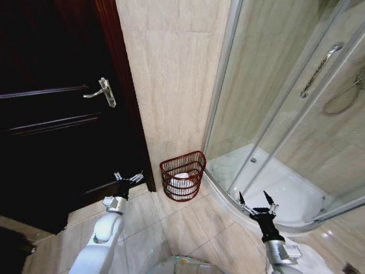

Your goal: Discard the used towel into the hamper.

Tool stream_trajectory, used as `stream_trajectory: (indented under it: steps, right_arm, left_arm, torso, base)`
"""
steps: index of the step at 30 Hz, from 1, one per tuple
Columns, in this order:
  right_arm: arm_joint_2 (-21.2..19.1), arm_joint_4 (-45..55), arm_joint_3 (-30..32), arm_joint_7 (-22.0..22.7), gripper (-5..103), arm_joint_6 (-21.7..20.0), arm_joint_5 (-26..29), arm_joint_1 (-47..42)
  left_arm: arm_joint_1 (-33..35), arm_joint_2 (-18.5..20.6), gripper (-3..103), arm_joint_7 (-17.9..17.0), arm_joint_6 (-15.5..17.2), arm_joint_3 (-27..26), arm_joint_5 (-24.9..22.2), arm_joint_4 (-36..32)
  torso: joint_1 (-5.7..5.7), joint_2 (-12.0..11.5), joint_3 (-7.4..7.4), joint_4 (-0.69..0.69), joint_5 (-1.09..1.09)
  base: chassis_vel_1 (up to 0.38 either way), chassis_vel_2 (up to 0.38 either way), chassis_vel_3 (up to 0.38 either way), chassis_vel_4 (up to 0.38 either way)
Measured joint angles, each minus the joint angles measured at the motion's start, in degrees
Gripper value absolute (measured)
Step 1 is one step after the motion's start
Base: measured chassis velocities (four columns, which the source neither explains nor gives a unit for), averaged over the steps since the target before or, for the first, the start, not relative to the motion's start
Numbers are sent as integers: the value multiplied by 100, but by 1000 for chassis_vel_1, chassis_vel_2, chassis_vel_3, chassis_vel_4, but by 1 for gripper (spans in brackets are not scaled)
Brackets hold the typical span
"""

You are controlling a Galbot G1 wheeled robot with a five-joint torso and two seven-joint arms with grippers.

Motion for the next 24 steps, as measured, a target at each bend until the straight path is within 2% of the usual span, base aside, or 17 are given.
stream_trajectory:
  steps: [10,24]
  right_arm:
    - [68,0,-9,1,100,30,-98,-57]
    - [117,-17,-39,-21,100,105,-179,-133]
  left_arm:
    - [22,7,100,3,-113,24,-3,101]
    - [40,18,100,10,-254,0,14,161]
  torso:
    - [0,0,0,0,0]
    - [-1,0,0,-1,0]
  base:
    - [57,-46,-50,49]
    - [118,-125,-114,114]
